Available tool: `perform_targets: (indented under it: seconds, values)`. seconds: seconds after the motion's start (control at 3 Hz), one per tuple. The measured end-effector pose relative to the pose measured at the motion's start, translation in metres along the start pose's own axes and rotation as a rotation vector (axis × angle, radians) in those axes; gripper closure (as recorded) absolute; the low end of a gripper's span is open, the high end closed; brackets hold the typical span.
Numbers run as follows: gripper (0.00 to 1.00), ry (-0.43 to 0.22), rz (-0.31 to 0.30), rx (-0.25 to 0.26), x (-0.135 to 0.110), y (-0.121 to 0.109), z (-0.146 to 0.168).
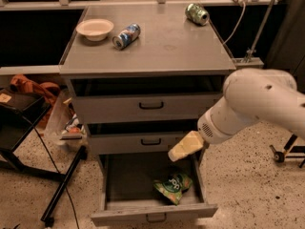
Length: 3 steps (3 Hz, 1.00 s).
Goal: Pick green rice chip bag from bottom drawer and place on counter
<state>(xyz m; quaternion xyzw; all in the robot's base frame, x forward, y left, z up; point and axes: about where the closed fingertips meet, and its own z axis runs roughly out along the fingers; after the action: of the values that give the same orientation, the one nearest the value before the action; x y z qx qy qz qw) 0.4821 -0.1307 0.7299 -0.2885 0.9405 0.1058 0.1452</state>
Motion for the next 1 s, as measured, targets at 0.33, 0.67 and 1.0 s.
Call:
perform_targets:
  seconds: [0.33,0.67,1.0]
  values:
    - [0.0,-0.042,0.179,-0.022,0.021,0.003,0.052]
    - [0.0,-0.118,0.295,-0.035,0.027,-0.002,0.091]
    - [0.0,-0.225,0.335,-0.057,0.003,-0.02,0.126]
